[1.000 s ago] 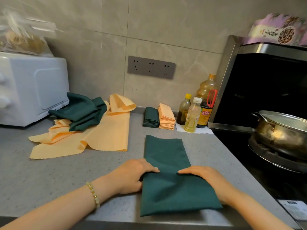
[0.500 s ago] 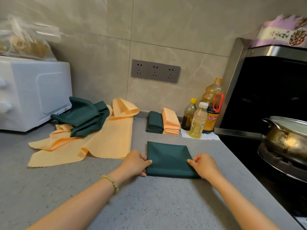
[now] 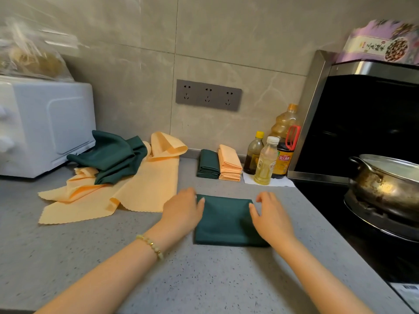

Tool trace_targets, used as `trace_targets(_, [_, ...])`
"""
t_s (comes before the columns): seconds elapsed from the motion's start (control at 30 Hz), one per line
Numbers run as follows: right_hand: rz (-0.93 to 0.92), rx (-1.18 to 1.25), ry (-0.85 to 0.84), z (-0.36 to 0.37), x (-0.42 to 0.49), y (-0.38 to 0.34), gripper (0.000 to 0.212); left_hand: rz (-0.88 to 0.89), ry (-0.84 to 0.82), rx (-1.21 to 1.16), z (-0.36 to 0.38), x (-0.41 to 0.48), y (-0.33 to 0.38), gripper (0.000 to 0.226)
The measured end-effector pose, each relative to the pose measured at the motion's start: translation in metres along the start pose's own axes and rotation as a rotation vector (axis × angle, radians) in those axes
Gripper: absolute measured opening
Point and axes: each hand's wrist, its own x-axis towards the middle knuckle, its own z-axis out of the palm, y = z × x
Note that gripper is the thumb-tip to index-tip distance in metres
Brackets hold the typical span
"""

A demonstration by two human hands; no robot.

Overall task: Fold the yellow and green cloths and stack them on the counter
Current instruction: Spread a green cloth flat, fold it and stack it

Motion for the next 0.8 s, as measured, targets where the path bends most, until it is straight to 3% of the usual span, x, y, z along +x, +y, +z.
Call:
trace_targets(0.1, [-0.126, 0.053, -0.139, 0.01, 0.014, -0.024, 0.043, 0.149, 0.008, 0.115, 0.02, 0.014, 0.026, 0.045])
trace_targets(0.2, [-0.169, -0.08, -0.333, 0.031, 0.023, -0.035, 0.047, 0.147, -0.152, 0.247, 0.052, 0.029, 0.034, 0.051])
trace_targets(0.3, [-0.161, -0.124, -0.425, 0.052, 0.02, -0.026, 0.049, 0.136, -0.224, 0.269, 0.073, 0.035, 0.025, 0.051])
trace_targets(0.53, [-0.166, -0.107, -0.425, 0.058, 0.014, -0.022, 0.049, 0.132, -0.25, 0.314, 0.077, 0.035, 0.022, 0.052])
trace_targets(0.8, [-0.191, -0.106, -0.424, 0.043, -0.045, -0.023, 0.05, 0.161, -0.199, 0.344, 0.073, -0.024, 0.012, 0.053])
